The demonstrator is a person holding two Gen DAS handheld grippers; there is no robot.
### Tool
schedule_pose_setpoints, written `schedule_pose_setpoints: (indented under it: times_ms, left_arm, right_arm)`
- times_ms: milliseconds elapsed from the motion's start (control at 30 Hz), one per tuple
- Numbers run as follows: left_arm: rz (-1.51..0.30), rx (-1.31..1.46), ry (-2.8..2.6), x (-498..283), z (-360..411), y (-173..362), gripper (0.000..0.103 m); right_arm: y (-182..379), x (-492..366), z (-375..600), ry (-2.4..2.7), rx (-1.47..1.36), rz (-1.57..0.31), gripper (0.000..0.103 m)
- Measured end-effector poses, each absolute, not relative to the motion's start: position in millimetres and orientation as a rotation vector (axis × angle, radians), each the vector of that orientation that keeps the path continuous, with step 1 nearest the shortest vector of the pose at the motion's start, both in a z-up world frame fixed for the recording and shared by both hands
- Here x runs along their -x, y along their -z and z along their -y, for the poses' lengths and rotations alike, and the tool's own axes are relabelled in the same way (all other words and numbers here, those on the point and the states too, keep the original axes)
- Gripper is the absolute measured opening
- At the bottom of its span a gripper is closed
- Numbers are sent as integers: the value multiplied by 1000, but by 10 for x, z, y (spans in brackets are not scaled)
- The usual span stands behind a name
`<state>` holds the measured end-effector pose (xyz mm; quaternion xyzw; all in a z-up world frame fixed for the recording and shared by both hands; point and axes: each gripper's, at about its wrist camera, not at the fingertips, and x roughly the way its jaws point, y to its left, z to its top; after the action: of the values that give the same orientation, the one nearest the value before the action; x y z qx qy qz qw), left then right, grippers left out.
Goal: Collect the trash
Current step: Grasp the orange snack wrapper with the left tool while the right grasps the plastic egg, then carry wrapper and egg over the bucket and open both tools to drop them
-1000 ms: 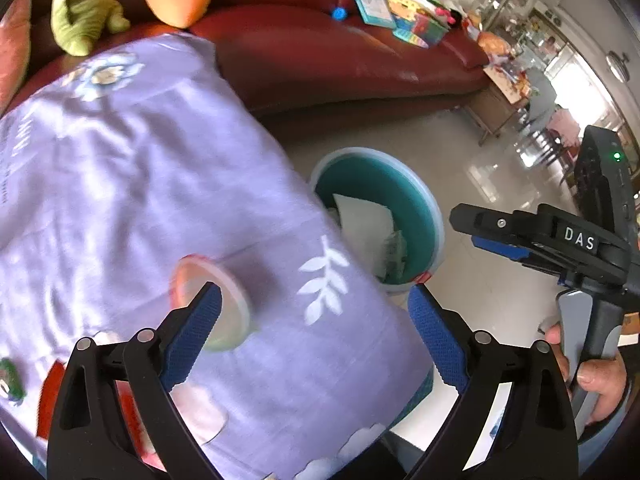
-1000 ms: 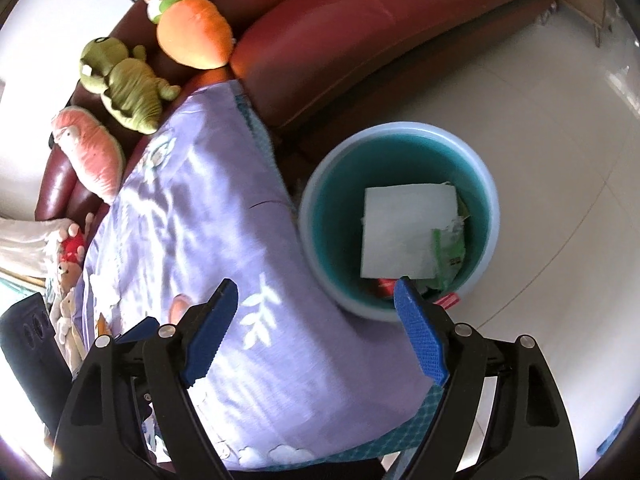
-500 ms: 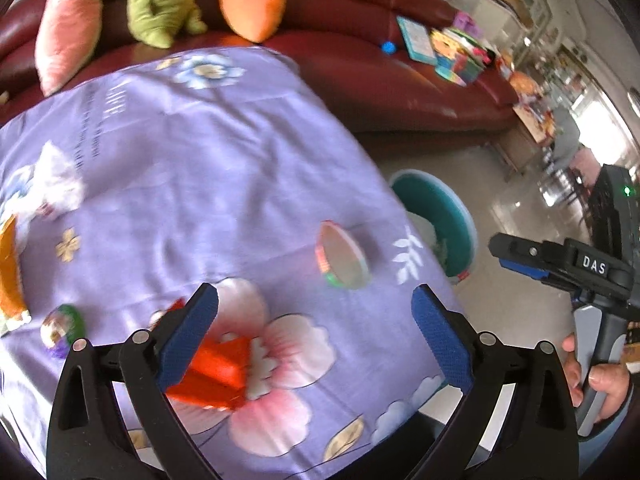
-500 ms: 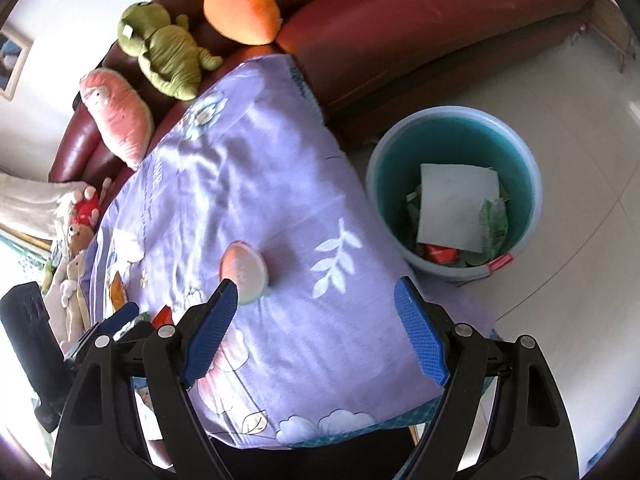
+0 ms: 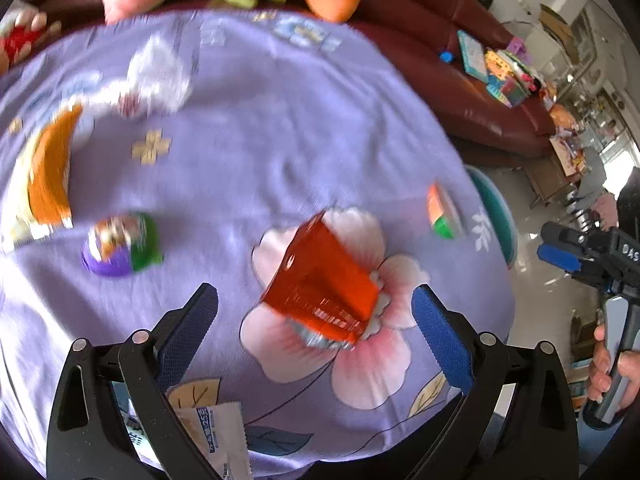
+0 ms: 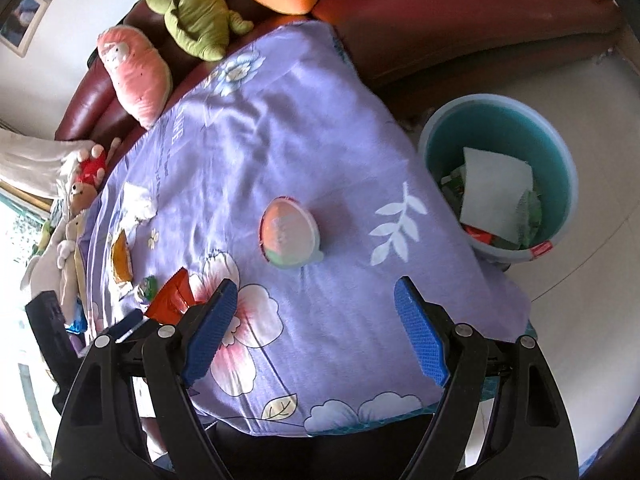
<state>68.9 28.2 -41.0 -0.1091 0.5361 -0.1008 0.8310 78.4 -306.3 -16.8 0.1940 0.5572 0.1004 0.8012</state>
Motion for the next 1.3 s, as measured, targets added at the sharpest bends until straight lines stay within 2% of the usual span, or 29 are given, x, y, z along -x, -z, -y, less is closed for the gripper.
schedule_pose_setpoints:
  times_ms: [167, 367, 400, 433, 467, 500, 600, 967, 1000, 1033, 1067, 1300]
  left_arm:
    - [-1194, 267, 214, -705, -251, 664, 97]
    - [-1179, 226, 211, -718, -97, 772, 97]
    - [-1172, 217, 216, -713, -74, 774, 89]
    - [-1163, 198, 219, -715, -46, 767, 74]
    - [-1152, 178, 211, -720, -25, 760, 66]
    - [-1146, 172, 208, -723, -23, 758, 50]
    - [-1147, 202, 225, -784, -66, 764, 43]
    - [-1135, 227, 178, -928, -253, 697, 42]
    - [-1136, 231, 175, -937, -261, 693, 42]
    - [-1138, 232, 174, -950, -253, 687, 42]
    - [-1137, 229, 175, -962, -248, 689, 42]
    - [-1133, 207, 216, -1071, -76, 591, 42]
  right_arm:
    - [262, -824, 2966, -230, -401, -1220, 77]
    - [369, -907, 2912, -236, -392, -1248, 77]
    - [387, -926, 2893, -239, -391, -1252, 77]
    - [405, -950, 2867, -245, -390, -1255, 77]
    - [423, -978, 2844, -253, -390, -1258, 77]
    - [441, -1003, 2819, -259, -390, -1260, 77]
    - [508, -1103, 2737, -270, -386, -1265, 77]
    - [795, -1468, 2458, -268, -323, -1278, 76]
    - [827, -1480, 2432, -273, -319, -1280, 73]
    - [844, -1484, 2423, -275, -314, -1277, 57]
    - [866, -1486, 2409, -281, -308, -1276, 52]
    - [767, -1441, 2590, -306, -365, -1244, 52]
